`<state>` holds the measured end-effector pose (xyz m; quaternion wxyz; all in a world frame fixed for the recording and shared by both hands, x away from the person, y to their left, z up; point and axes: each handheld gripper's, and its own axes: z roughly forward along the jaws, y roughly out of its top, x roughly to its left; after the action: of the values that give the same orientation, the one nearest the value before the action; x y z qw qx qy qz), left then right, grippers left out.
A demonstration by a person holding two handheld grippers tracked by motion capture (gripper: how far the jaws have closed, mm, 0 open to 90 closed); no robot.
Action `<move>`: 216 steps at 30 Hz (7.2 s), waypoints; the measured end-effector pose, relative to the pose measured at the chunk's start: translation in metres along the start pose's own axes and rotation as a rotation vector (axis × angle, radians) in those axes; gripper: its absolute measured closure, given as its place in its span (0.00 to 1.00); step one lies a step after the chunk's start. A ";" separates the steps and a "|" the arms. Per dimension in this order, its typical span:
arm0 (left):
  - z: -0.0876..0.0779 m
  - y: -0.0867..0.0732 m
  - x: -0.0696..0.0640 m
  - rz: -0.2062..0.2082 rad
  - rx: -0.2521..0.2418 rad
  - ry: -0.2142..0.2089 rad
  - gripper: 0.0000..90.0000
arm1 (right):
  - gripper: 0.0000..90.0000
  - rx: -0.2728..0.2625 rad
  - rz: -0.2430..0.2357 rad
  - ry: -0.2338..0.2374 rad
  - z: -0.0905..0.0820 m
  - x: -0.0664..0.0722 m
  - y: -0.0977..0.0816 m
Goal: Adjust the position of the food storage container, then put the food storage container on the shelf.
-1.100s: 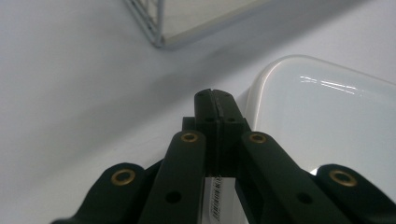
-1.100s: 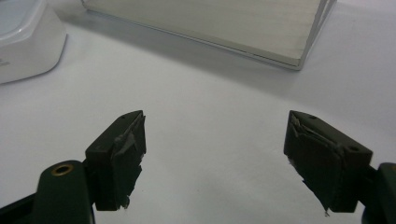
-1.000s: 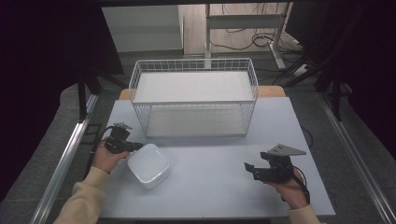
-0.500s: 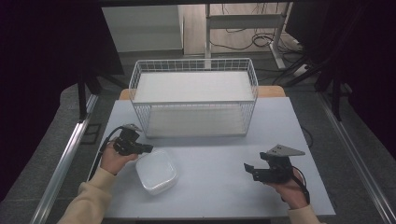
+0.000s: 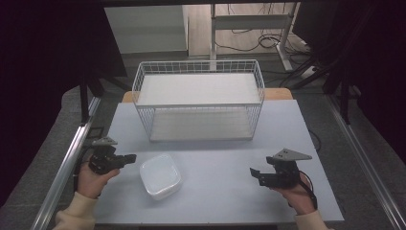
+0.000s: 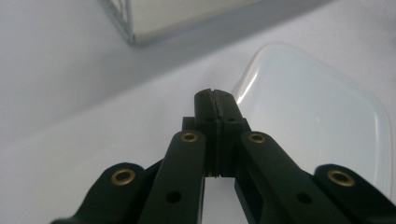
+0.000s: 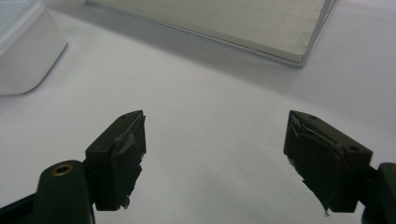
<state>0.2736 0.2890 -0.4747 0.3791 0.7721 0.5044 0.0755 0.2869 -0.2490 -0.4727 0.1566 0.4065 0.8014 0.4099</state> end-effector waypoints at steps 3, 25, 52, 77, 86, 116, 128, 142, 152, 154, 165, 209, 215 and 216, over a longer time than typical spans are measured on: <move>-0.001 -0.011 0.001 -0.018 0.013 0.002 1.00 | 0.23 0.001 0.000 0.001 0.000 0.001 0.000; 0.032 -0.028 -0.018 -0.007 0.127 -0.055 1.00 | 0.24 -0.017 -0.003 -0.030 0.000 0.000 0.000; 0.065 0.008 -0.043 0.062 0.153 -0.104 1.00 | 0.24 -0.024 0.002 -0.031 -0.001 0.003 0.001; 0.091 0.028 -0.077 0.118 0.171 -0.158 1.00 | 0.24 -0.023 -0.004 -0.029 0.000 0.003 0.000; 0.097 0.031 -0.089 0.144 0.182 -0.184 1.00 | 0.24 -0.023 -0.006 -0.030 0.000 0.003 0.000; 0.024 0.030 -0.073 -0.029 -0.110 -0.076 0.34 | 0.20 -0.009 0.038 0.015 0.002 0.010 0.005; 0.040 0.029 -0.075 -0.042 -0.084 -0.122 0.33 | 0.21 -0.022 0.039 0.071 0.007 0.021 0.008; 0.052 0.036 -0.077 -0.131 -0.077 -0.203 0.37 | 0.26 -0.015 0.143 0.150 0.026 0.045 0.035; 0.061 0.035 -0.078 -0.135 -0.031 -0.246 0.39 | 0.27 0.021 0.182 0.216 0.057 0.066 0.045; 0.065 0.034 -0.079 -0.146 -0.023 -0.269 0.39 | 0.27 0.031 0.187 0.229 0.063 0.069 0.044; 0.082 0.030 -0.082 -0.166 0.014 -0.311 0.43 | 0.33 0.080 0.230 0.254 0.077 0.077 0.035; 0.068 0.016 -0.098 -0.185 -0.060 -0.285 0.83 | 0.84 0.010 0.431 0.362 0.062 0.082 0.020; 0.064 0.016 -0.099 -0.174 -0.075 -0.289 0.86 | 0.88 -0.006 0.407 0.350 0.059 0.083 0.021; 0.062 0.017 -0.101 -0.163 -0.079 -0.285 0.87 | 0.88 -0.011 0.399 0.345 0.059 0.083 0.021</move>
<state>0.2684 0.1699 -0.4803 0.4817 0.7159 0.5032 -0.0464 0.2809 -0.1461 -0.4852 -0.0640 0.4797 0.7181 0.5002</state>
